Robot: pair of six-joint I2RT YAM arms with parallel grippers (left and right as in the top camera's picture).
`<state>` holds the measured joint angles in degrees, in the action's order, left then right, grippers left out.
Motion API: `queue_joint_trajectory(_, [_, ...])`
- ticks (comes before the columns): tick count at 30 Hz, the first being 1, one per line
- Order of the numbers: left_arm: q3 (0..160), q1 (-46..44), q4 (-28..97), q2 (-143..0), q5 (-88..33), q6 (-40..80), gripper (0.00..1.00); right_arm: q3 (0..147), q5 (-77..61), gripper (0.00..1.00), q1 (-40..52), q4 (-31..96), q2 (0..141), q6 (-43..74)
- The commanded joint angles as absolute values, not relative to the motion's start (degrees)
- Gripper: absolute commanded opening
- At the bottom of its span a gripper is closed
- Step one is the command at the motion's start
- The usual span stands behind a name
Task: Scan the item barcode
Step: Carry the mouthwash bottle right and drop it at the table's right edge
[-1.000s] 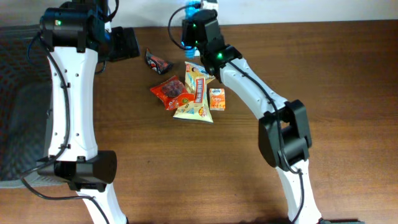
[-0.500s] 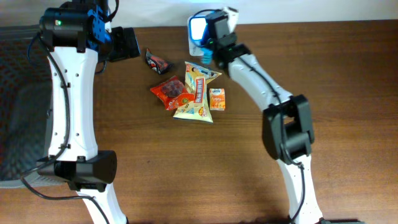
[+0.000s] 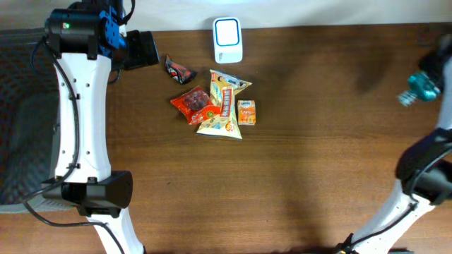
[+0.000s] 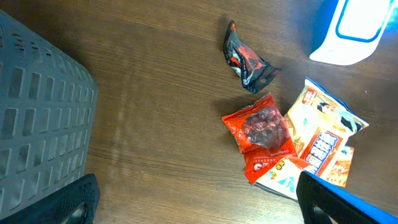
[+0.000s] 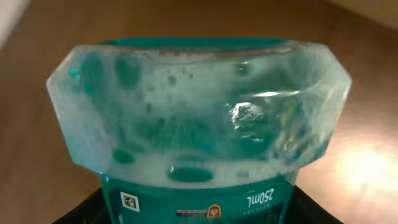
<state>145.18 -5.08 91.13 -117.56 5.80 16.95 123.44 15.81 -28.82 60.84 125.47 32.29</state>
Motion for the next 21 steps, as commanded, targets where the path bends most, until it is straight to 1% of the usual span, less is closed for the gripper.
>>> queue_joint_trajectory(1, [145.2,-5.2,91.2,-117.6,5.4,17.3,0.99,120.5,15.0,0.4,-36.6,59.6,127.8,31.8])
queue_joint_trajectory(4, [145.2,-5.2,91.2,-117.6,5.4,17.3,0.99,117.7,15.0,0.4,-42.3,56.6,128.2,31.8])
queue_joint_trajectory(8, [145.2,-5.2,91.2,-117.6,5.4,17.3,0.99,114.6,14.5,0.4,-47.1,50.7,129.0,31.7])
queue_joint_trajectory(11, [145.2,-5.2,91.2,-117.6,5.4,17.3,0.99,113.9,13.7,0.41,-47.8,47.2,130.6,31.3])
queue_joint_trajectory(13, [145.2,-5.2,91.2,-117.6,5.4,17.3,0.99,113.9,13.5,0.41,-47.8,44.8,132.2,29.1])
queue_joint_trajectory(14, [145.2,-5.2,91.2,-117.6,5.4,17.3,0.99,113.9,13.5,0.49,-47.8,44.5,132.6,28.9])
queue_joint_trajectory(15, [145.2,-5.2,91.2,-117.6,5.4,17.3,0.99,113.9,13.5,0.51,-47.8,44.5,132.9,29.0])
queue_joint_trajectory(17, [145.2,-5.2,91.2,-117.6,5.4,17.3,0.99,113.9,13.5,0.61,-47.8,44.7,133.3,28.9])
queue_joint_trajectory(19, [145.2,-5.2,91.2,-117.6,5.4,17.3,0.99,113.9,13.5,0.61,-47.8,45.3,133.3,28.8])
queue_joint_trajectory(20, [145.2,-5.2,91.2,-117.6,5.4,17.3,0.99,113.9,13.5,0.7,-47.8,45.7,133.3,28.8])
queue_joint_trajectory(21, [145.2,-5.2,91.2,-117.6,5.4,17.3,0.99,113.9,13.5,0.93,-47.8,46.0,133.2,28.7])
